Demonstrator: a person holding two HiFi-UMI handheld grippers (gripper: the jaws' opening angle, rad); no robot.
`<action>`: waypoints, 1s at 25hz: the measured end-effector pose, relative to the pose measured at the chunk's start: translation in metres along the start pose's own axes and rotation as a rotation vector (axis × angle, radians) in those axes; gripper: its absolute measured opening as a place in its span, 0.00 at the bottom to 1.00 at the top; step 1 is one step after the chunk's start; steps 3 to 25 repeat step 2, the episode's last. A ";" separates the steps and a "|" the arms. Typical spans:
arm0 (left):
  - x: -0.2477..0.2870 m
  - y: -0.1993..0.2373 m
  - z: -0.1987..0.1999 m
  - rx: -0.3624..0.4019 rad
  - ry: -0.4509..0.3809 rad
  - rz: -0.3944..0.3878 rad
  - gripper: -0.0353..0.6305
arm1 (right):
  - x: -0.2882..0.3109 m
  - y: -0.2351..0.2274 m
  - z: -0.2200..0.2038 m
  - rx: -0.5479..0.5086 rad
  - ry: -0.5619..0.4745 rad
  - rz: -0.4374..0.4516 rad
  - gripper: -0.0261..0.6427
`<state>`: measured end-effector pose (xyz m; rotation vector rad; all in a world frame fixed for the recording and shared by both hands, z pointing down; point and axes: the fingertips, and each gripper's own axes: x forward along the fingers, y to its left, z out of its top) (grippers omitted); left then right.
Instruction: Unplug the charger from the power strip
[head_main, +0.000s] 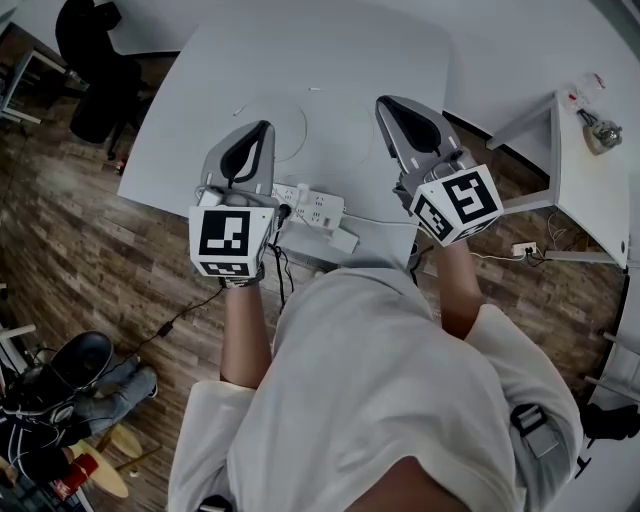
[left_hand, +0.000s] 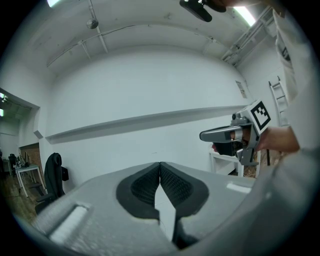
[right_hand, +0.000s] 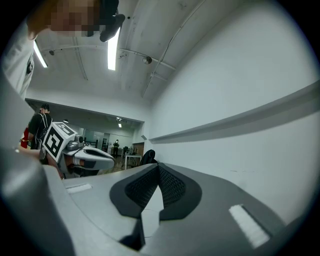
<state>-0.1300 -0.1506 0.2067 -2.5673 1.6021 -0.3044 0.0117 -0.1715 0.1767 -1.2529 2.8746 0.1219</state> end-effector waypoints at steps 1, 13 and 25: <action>0.001 0.000 -0.001 -0.001 0.002 -0.001 0.06 | 0.001 0.000 -0.001 -0.001 0.003 0.000 0.04; 0.002 0.001 -0.002 -0.002 0.004 -0.003 0.06 | 0.002 0.000 -0.001 -0.001 0.006 0.000 0.04; 0.002 0.001 -0.002 -0.002 0.004 -0.003 0.06 | 0.002 0.000 -0.001 -0.001 0.006 0.000 0.04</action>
